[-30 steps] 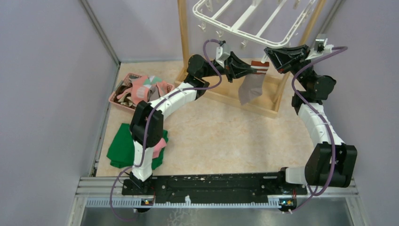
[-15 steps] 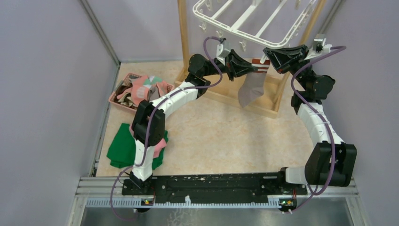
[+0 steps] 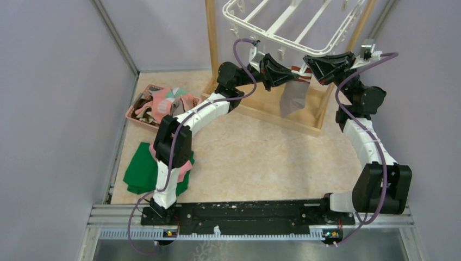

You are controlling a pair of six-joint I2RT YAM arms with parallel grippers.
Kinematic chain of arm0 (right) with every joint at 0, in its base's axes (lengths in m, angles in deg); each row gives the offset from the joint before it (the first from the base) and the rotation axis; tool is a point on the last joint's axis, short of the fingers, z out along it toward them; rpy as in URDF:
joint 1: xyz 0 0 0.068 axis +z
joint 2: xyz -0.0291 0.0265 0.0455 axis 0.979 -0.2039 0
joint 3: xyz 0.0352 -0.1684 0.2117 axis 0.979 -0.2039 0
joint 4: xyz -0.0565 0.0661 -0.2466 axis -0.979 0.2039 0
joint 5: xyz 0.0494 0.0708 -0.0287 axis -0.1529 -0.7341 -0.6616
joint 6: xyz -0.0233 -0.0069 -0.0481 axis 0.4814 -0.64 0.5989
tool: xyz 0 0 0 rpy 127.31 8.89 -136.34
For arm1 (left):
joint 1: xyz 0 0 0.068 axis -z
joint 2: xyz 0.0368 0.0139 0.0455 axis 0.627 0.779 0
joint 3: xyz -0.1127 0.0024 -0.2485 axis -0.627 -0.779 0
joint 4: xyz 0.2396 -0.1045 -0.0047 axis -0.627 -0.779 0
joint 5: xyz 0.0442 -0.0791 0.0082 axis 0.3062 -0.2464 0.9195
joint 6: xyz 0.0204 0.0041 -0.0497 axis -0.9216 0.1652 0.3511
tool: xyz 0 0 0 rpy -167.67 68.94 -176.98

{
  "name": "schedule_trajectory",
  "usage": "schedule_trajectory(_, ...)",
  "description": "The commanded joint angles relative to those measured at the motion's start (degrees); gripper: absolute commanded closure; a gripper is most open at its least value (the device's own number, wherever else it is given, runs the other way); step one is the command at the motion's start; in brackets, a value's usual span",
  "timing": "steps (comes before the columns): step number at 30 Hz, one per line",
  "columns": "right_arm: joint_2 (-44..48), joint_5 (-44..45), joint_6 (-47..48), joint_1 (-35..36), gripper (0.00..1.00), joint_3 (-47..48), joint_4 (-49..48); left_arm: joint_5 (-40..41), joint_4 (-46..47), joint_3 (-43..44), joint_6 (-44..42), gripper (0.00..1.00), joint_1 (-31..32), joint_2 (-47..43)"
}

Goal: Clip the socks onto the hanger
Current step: Open the clamp at the hanger, then clamp the sock onto the hanger.

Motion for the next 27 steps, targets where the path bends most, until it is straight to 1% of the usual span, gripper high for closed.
schedule_trajectory(1,-0.4,-2.1,-0.5,0.5,1.00,1.4,-1.7,1.0,1.9,1.9,0.6,1.00,0.0,0.2)
schedule_trajectory(7,-0.4,-2.1,-1.0,0.5,0.96,1.5,-1.9,2.1,-1.5,1.6,-1.6,1.00,0.0,-0.4)
schedule_trajectory(15,0.1,-1.9,-1.0,0.4,0.95,1.7,-1.6,4.6,-5.7,-0.4,-5.9,1.00,0.0,-2.1)
schedule_trajectory(21,0.2,-2.1,-1.0,0.5,0.96,1.7,-1.3,6.1,-6.7,0.2,-6.4,1.00,0.0,-2.3)
schedule_trajectory(27,0.1,-2.3,-0.6,0.5,0.95,1.7,-0.8,6.3,-5.3,0.2,-5.0,1.00,0.0,-2.3)
